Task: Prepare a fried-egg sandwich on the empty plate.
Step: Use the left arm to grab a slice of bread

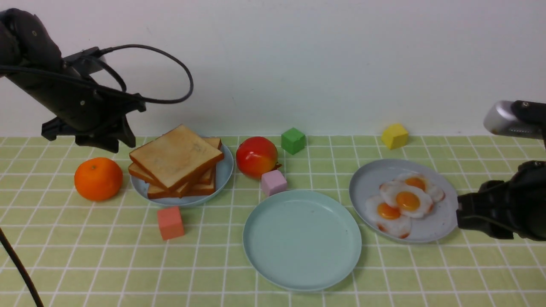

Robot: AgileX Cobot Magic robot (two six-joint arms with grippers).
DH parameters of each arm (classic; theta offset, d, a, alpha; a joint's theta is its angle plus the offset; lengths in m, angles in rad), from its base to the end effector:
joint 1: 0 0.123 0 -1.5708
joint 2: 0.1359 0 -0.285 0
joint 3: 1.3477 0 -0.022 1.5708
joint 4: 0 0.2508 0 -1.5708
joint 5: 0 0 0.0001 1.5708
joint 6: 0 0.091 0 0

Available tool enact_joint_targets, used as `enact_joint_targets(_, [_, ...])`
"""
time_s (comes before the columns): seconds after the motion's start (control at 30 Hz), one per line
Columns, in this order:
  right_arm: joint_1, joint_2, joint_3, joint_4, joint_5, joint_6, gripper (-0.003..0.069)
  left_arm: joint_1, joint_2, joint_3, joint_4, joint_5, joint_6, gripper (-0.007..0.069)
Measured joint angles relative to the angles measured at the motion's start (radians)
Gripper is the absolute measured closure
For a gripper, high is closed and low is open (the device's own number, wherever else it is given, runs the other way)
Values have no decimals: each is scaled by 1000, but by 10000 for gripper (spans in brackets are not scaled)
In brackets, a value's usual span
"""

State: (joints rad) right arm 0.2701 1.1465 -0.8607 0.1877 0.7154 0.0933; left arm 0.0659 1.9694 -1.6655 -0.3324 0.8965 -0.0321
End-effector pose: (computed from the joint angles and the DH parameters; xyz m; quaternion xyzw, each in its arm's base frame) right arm 0.2137 0.0707 0.2972 -0.0363 0.9429 0.1377 0.3012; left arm 0.4364 0.0055 0.2579 -0.1182 0.9559 -0.1455 0.2262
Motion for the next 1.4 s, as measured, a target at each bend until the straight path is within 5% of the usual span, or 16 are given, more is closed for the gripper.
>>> enact_joint_targets(0.47, [0,0,0,6,-10,-40,417,56,176,-138,-183,27,174,231])
enact_joint_targets(0.73, [0,0,0,33,-8,-43,417,56,208,-143,-189,28,190,232])
enact_joint_targets(0.83, [0,0,0,33,-13,-44,417,56,221,-144,-203,28,214,258])
enact_joint_targets(1.17, [0,0,0,36,-16,-44,417,57,224,-146,-212,32,260,604])
enact_joint_targets(1.4, [0,0,0,37,-19,-44,417,57,159,-147,-210,74,325,603])
